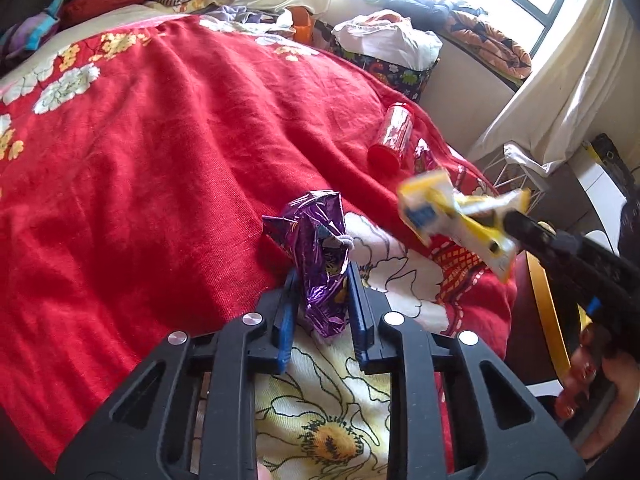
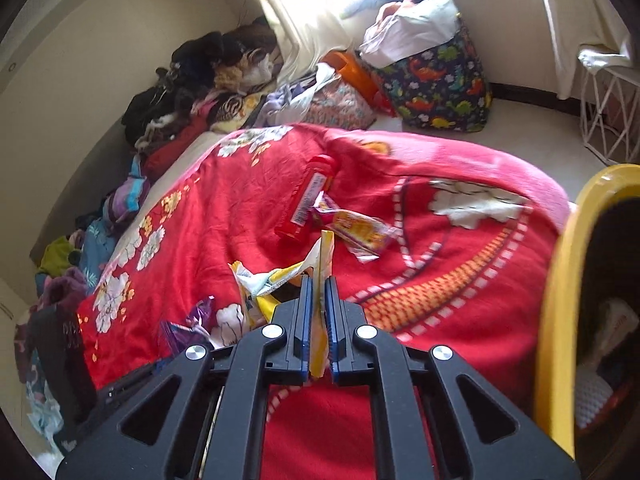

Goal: Collect trash
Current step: 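Grasp the purple wrapper with the left tool while the right tool grasps the yellow wrapper, then carry the purple wrapper with the left tool while the right tool carries the yellow wrapper over the bin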

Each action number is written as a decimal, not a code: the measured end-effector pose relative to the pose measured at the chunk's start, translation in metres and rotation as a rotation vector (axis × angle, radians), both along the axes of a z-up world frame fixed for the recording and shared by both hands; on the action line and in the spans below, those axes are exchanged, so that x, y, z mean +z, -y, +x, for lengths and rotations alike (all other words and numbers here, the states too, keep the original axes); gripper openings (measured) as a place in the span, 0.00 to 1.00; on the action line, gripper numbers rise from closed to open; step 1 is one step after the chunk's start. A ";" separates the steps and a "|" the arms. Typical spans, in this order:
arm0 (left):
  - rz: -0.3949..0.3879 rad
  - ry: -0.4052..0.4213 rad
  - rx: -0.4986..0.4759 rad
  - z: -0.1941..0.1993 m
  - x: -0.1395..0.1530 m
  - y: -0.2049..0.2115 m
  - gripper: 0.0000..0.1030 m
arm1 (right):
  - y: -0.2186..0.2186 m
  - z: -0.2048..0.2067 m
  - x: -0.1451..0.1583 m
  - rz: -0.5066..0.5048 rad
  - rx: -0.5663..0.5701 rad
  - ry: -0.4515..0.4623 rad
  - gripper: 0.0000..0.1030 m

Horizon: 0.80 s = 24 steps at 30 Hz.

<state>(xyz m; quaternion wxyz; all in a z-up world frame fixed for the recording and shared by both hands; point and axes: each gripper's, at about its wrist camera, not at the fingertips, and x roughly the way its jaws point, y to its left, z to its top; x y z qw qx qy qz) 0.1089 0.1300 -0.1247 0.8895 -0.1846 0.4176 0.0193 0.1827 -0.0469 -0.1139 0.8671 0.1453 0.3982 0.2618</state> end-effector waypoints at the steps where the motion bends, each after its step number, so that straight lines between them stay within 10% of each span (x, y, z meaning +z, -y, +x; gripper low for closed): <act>1: -0.001 0.005 -0.003 0.000 0.002 0.001 0.15 | 0.006 -0.004 0.002 0.003 -0.013 0.005 0.07; 24: -0.018 0.141 -0.181 0.007 0.056 0.077 0.15 | 0.136 -0.043 0.038 0.045 -0.289 0.105 0.07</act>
